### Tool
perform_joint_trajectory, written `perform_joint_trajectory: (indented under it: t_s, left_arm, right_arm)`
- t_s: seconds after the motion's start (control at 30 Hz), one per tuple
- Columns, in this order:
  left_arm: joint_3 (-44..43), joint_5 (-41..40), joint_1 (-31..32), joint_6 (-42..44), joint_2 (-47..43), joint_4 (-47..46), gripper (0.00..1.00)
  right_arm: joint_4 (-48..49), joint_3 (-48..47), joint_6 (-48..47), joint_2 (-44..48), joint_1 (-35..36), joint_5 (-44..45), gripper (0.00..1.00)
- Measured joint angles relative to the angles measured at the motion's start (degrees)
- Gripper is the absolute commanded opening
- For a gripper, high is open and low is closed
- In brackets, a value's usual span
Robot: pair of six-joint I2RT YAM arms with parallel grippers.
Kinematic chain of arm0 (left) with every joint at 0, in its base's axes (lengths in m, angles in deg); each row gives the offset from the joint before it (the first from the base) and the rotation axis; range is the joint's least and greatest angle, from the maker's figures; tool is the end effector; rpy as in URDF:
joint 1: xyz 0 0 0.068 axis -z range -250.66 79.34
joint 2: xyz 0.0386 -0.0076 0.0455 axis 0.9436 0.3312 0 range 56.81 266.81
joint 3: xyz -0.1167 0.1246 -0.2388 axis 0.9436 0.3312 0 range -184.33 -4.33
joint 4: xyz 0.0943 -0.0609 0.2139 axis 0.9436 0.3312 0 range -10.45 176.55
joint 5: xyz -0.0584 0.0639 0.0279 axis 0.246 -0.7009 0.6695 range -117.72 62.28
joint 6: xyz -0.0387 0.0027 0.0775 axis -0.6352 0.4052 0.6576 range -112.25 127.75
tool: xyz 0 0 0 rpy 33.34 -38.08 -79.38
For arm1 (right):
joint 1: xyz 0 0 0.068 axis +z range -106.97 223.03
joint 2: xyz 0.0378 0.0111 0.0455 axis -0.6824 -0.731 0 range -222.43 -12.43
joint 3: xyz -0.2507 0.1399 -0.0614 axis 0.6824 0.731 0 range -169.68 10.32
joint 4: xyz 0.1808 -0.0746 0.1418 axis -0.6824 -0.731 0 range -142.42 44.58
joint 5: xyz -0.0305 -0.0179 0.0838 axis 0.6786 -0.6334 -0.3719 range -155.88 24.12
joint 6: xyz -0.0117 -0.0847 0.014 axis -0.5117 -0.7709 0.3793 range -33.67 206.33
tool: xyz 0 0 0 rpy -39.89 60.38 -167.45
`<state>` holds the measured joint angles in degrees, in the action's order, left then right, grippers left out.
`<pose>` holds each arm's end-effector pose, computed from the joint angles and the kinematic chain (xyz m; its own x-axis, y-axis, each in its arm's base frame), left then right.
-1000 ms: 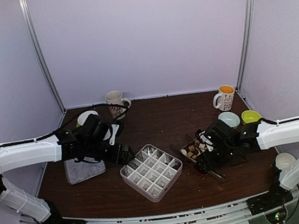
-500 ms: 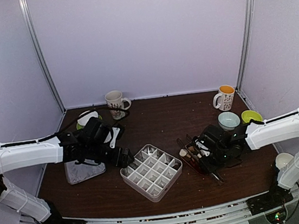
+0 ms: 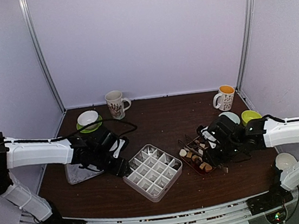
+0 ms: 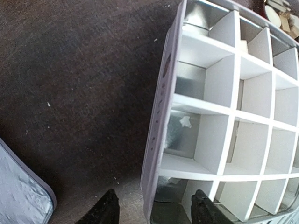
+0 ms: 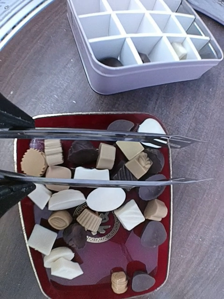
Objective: Pack the chocolate
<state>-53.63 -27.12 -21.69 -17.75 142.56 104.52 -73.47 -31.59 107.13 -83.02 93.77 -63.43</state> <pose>0.1874 -0.2166 0.1811 -0.8465 0.3170 -0.4278 0.4356 0.8743 -0.2142 0.1498 0.1783 0.2021 -0.7641 -0.3743 -0.5254 -0.5214 0.8379 0.1614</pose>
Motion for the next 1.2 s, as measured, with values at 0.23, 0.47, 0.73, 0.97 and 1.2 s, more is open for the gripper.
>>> perform_joint_trajectory:
  t_s: [0.23,0.47,0.73,0.97,1.2]
  left_arm:
    - [-2.0,-0.4,0.0,-0.1,2.9,2.0,0.38]
    - [-2.9,-2.3,0.0,0.6,4.3,3.1,0.15]
    - [-4.3,-7.0,0.2,3.5,4.9,5.0,0.0]
    - [-4.1,-17.7,2.1,9.6,-3.2,6.9,0.0]
    - [-3.9,-32.1,9.0,19.2,-9.9,3.1,0.0]
  right_arm:
    - [-5.2,0.0,0.4,7.1,0.0,0.1,0.37]
    - [-11.5,-2.1,0.8,11.1,0.0,0.4,0.37]
    - [-17.3,-5.2,1.7,15.4,0.0,1.0,0.37]
    - [-21.7,-5.6,1.8,18.2,0.0,1.0,0.37]
    - [-26.5,-6.5,2.2,19.3,-0.1,0.2,0.39]
